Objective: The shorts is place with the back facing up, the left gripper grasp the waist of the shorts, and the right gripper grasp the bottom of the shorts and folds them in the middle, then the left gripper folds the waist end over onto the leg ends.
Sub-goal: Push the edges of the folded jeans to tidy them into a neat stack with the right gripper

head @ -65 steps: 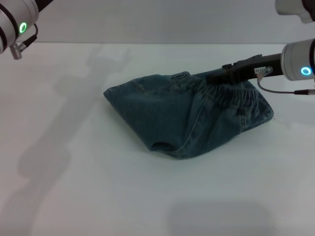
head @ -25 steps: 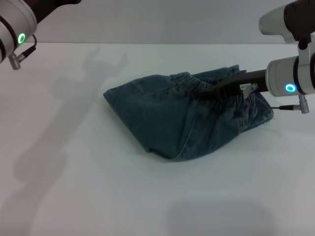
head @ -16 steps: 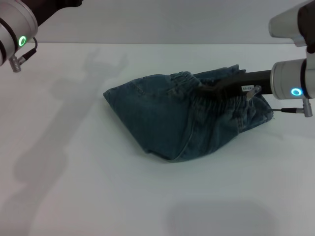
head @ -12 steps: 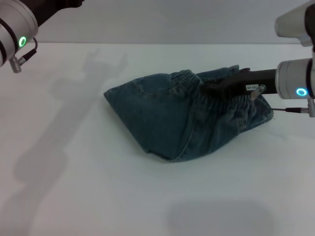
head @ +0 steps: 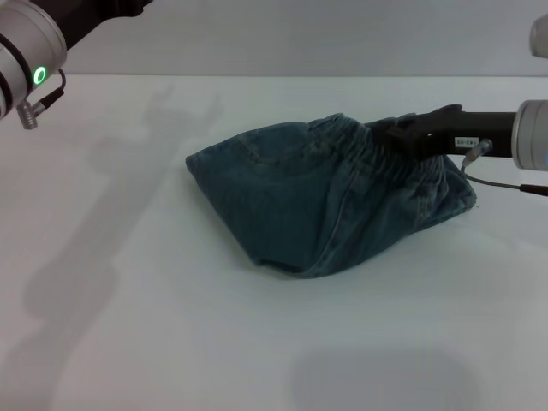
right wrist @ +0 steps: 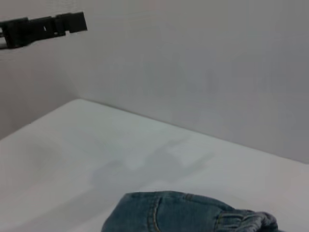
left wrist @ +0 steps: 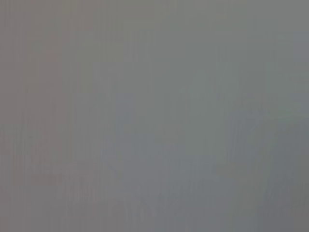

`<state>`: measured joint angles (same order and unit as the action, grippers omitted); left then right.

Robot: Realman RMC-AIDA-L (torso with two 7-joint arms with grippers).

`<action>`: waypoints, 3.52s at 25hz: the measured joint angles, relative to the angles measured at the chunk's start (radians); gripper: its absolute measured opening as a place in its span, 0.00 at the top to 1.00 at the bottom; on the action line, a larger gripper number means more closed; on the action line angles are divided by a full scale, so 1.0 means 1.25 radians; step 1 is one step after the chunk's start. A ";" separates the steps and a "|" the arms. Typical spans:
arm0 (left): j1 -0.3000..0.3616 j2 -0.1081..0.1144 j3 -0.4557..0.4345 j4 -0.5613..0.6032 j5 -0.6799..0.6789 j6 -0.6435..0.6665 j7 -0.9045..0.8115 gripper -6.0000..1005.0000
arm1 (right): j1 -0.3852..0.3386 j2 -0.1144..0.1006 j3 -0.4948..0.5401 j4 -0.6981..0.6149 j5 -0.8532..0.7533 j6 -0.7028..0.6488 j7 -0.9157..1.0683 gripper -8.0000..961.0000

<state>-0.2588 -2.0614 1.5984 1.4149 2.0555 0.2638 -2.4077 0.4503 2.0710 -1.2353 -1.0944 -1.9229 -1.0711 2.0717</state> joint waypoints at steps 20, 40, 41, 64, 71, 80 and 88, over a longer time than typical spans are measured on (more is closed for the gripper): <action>-0.014 0.001 -0.007 -0.011 0.000 0.000 0.004 0.16 | -0.073 0.001 0.119 -0.026 0.148 0.042 -0.095 0.99; -0.032 0.002 -0.027 -0.053 0.001 -0.006 0.006 0.16 | -0.102 -0.001 0.131 0.095 0.142 0.137 -0.095 0.99; -0.033 0.002 -0.027 -0.055 0.001 -0.007 0.006 0.16 | -0.102 -0.001 0.131 0.099 0.142 0.138 -0.095 0.99; -0.032 0.002 -0.030 -0.064 0.003 -0.021 0.007 0.16 | -0.100 -0.001 0.129 0.024 0.123 0.074 -0.115 0.58; -0.037 0.002 -0.031 -0.066 0.003 -0.021 0.007 0.16 | -0.002 -0.016 0.120 -0.056 0.052 -0.184 -0.100 0.44; -0.046 0.002 -0.031 -0.059 0.001 -0.018 0.007 0.16 | 0.223 -0.070 0.125 -0.060 -0.176 -0.506 0.055 0.40; -0.048 0.002 -0.023 -0.061 0.001 -0.019 0.007 0.16 | 0.362 -0.089 0.116 0.060 -0.320 -0.637 0.070 0.39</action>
<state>-0.3187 -2.0585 1.5695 1.3389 2.0568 0.2402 -2.3996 0.9023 1.9600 -1.0903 -1.0191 -2.3225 -1.8668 2.1593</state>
